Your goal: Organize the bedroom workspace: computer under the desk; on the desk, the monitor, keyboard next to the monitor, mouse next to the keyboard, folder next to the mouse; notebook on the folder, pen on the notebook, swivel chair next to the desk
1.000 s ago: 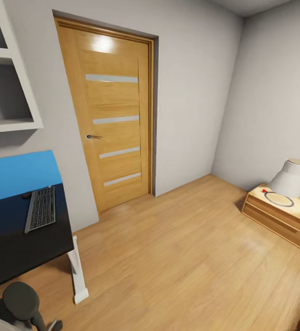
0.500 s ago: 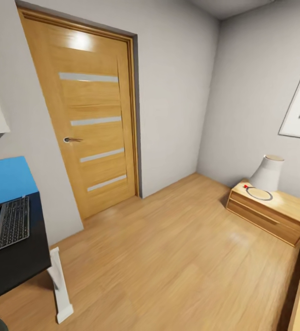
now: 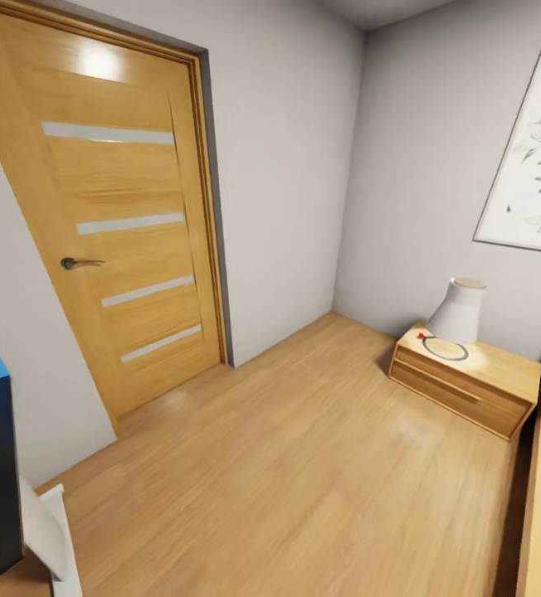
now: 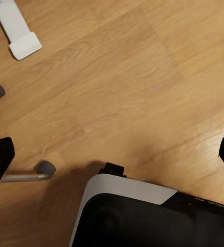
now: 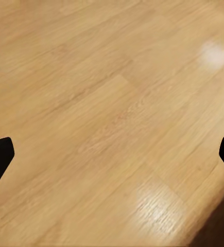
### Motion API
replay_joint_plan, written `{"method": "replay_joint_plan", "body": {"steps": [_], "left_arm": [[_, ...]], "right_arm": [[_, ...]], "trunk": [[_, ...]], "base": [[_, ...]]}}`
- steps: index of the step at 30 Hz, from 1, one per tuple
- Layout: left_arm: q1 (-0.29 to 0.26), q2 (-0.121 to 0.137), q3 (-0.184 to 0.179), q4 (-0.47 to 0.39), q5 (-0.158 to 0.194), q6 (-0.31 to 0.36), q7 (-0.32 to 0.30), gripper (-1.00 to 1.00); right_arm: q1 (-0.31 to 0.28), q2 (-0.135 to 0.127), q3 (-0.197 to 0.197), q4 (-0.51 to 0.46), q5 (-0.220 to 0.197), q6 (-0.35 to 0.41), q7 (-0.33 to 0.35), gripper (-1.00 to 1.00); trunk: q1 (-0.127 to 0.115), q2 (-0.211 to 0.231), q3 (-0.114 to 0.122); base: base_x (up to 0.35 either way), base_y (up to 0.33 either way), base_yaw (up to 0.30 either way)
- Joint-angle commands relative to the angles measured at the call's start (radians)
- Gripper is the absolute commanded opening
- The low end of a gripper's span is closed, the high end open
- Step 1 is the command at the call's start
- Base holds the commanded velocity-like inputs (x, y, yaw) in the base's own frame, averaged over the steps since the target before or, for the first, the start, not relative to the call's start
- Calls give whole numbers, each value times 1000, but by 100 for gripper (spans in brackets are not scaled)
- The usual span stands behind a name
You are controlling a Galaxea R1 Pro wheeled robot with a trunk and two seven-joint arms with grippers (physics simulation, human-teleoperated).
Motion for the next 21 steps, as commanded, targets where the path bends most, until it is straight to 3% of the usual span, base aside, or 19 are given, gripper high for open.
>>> {"method": "replay_joint_plan", "body": {"steps": [1, 21], "left_arm": [[0, 1, -6, -1, 9, -3, 5, 100], [0, 1, -6, -1, 9, -4, 5, 100]], "right_arm": [[-1, -1, 3, 1, 10, -1, -10, 100], [-1, 0, 3, 2, 12, -1, -9, 100]], "trunk": [[1, -1, -1], [1, -1, -1]], "base": [[330, 0, -18], [330, 0, -2]]}}
